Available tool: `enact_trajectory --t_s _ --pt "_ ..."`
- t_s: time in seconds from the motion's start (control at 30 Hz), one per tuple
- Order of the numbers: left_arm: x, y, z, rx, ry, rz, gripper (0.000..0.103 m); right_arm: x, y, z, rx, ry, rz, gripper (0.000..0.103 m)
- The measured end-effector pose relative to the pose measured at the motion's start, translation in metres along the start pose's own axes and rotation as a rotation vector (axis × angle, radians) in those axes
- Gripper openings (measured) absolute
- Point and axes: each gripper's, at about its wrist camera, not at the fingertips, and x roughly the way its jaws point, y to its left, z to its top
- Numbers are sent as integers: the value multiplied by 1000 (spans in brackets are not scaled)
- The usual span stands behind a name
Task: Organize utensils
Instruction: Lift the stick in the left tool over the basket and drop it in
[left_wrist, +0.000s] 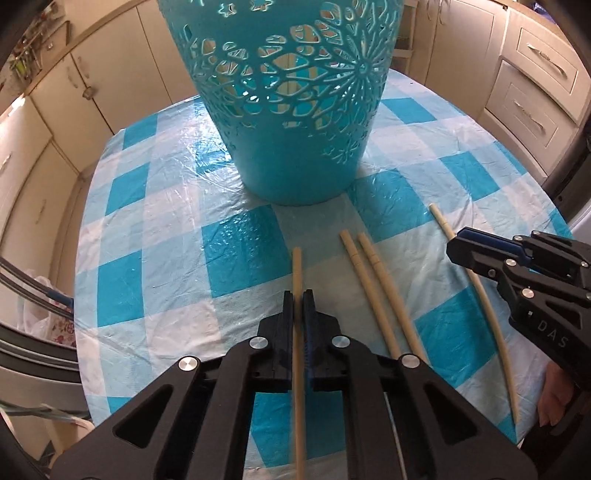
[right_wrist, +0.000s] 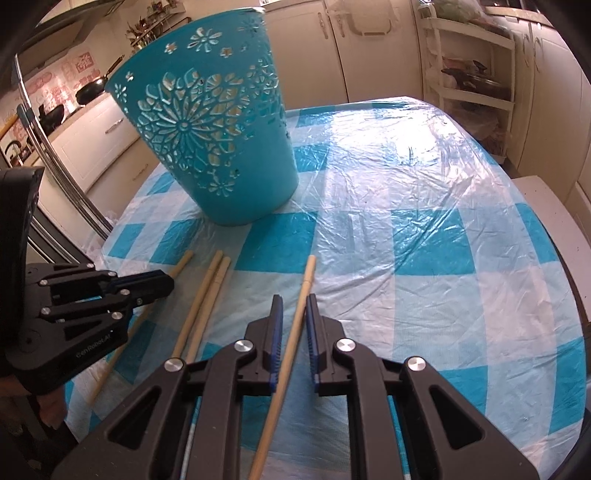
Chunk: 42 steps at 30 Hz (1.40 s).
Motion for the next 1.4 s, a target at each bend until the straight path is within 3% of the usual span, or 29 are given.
enact_trajectory --t_s 0.07,0.2,0.37,0.53,0.67,0.8,1.0,1.17,1.4 --pt "-3 3 -2 -19 -1 -46 5 0 0 0 5 -4 -2 12" --pt "-28 17 -9 -83 -68 -217 5 -1 -1 0 13 -9 4 13" --pt "-90 36 -8 -117 -258 -422 5 -1 -6 0 42 -11 30 13" --pt "-153 46 18 -147 -480 -495 5 -2 -9 -1 54 -12 44 13" --pt "-188 45 47 -160 -651 -449 5 -2 -9 0 58 -12 47 13" --pt "-207 43 83 -193 -789 -341 5 -3 -9 -1 62 -14 51 13" --pt "-217 48 124 -281 -931 -219 5 -3 -7 0 48 -17 58 19" --pt "-201 46 151 -302 -978 -104 5 -2 -6 -1 44 -20 66 22" --pt "-150 43 161 -305 -916 -5 5 -2 -4 -1 40 -21 69 24"
